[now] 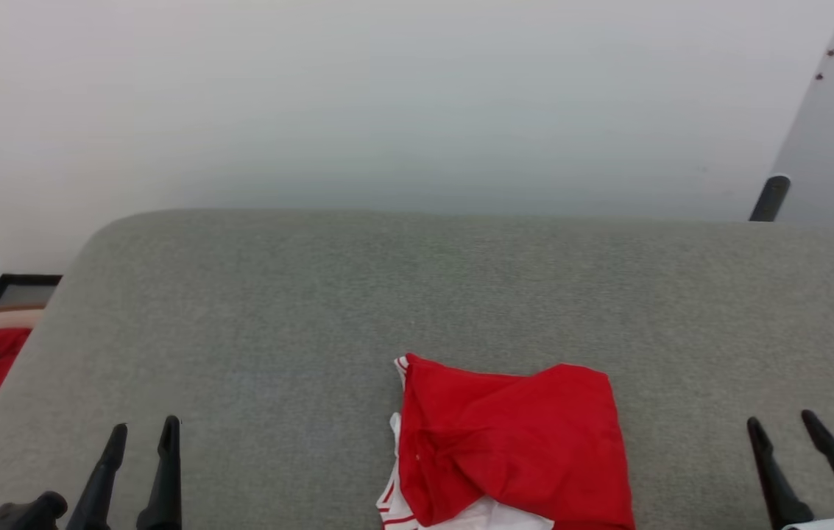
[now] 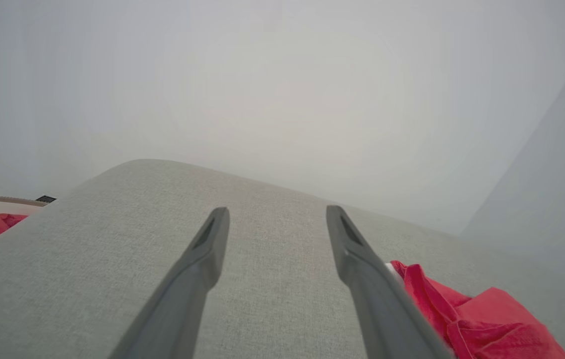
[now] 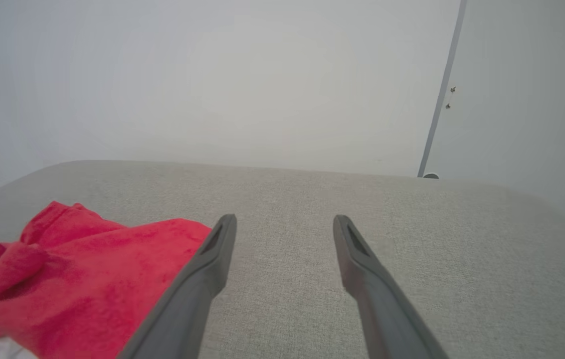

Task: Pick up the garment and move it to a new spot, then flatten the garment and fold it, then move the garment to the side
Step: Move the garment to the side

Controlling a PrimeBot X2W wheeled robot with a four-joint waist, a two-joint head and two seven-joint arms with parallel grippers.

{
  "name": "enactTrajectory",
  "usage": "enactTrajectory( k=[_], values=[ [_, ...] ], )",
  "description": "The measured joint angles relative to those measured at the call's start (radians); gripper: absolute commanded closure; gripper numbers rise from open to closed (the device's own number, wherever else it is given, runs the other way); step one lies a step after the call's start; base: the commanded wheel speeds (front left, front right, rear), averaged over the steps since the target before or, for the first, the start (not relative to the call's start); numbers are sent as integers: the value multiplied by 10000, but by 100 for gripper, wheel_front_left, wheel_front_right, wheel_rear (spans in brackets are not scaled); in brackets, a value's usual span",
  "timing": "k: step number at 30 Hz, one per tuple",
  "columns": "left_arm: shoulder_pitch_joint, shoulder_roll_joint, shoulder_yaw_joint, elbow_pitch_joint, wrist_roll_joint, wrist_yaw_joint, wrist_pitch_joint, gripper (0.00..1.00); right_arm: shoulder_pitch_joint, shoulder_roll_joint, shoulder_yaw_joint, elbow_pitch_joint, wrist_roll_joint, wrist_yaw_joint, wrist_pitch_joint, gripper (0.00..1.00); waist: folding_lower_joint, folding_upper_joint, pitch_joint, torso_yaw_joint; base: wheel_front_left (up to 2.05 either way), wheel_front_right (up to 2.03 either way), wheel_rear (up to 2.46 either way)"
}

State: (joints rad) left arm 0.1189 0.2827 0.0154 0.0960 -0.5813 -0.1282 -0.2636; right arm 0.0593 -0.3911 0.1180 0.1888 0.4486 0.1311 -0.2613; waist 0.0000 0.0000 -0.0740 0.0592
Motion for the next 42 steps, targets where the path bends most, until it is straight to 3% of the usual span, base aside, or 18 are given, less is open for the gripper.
enactTrajectory(
  k=[8,19,29,39,40,41,42],
  values=[
    [-73,146,-40,56,6,-6,-4,0,-375,100,773,374,182,0,468,0,0,0,28,645,0,0,0],
    [-242,259,-464,128,4,-6,-4,0,-973,186,1220,1446,823,0,2290,0,0,0,233,1810,0,0,0],
    [-460,6,-571,211,-31,-6,-4,0,-1514,462,652,2065,1070,0,5223,0,0,0,830,2340,0,0,0],
    [-832,-226,-754,276,-56,-6,-4,0,-2238,859,4,1850,759,-2,8577,0,0,0,1230,2491,0,0,0],
    [-871,-247,-773,286,-73,-6,-4,0,-2306,848,13,1779,727,-8,8853,59,0,0,1269,2509,0,0,0],
    [-913,-267,-798,297,-75,-6,-4,0,-2354,846,42,1659,715,-10,9024,100,0,0,1312,2529,0,0,0],
    [-955,-291,-826,309,-77,-6,-4,0,-2369,842,52,1561,715,-12,9139,100,0,0,1355,2549,0,0,0]
  ],
)
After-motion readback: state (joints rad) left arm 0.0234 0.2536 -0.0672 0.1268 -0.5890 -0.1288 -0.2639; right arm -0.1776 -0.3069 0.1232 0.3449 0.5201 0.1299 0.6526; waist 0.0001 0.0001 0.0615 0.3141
